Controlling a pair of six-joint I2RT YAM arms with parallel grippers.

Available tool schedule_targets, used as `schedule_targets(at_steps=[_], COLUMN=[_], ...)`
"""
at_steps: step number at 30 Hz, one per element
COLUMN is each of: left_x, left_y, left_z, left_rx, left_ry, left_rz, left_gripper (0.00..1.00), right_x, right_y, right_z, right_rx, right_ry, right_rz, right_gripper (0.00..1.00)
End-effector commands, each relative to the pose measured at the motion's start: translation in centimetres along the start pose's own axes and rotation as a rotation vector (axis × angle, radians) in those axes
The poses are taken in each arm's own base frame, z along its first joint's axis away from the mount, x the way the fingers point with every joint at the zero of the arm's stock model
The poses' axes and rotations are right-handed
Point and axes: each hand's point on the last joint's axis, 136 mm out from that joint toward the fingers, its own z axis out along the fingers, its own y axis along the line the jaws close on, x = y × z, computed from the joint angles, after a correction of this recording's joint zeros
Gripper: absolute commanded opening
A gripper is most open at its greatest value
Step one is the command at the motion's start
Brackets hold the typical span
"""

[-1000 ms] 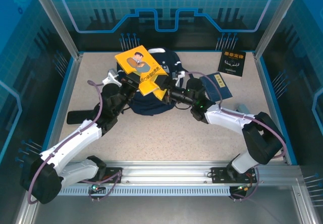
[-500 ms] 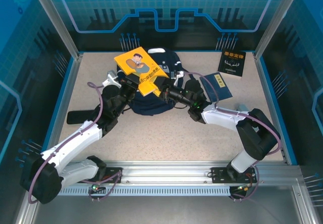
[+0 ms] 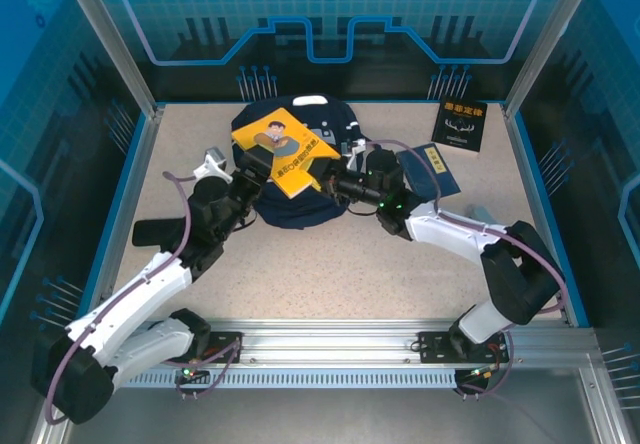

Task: Pack the student bag

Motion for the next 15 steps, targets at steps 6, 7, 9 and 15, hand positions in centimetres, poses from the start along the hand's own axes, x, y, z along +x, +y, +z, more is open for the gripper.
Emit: schedule_targets(at_steps=[6,7,9,15], left_x=[4.1,4.7,6.1,7.9], left_y=[5.1,5.5,6.4,8.2], left_z=[-1.7,-1.7,-1.5,0.6], left_rx=[-0.195,-0.202,-0.216,-0.305], left_ry=[0.288,0.337,0.434,0.663], left_rz=[0.444,0.499,0.594,0.844], left_gripper=[0.99,0.99,0.99,0.99], right_x=[-4.5,-4.9,-5.7,-7.6], right_y=[-2.6,-3.1,-4.2,-6.8], right_z=[-7.0,-7.8,-9.5,-14.1], right_rx=[0.306,0.334,0.383,0.503], right_ry=[-0.087,-0.097,-0.111,-0.161], right_rz=[-0.324,-0.340,-0.356,-0.382], right_gripper=[0.03,0.03,0.03,0.03])
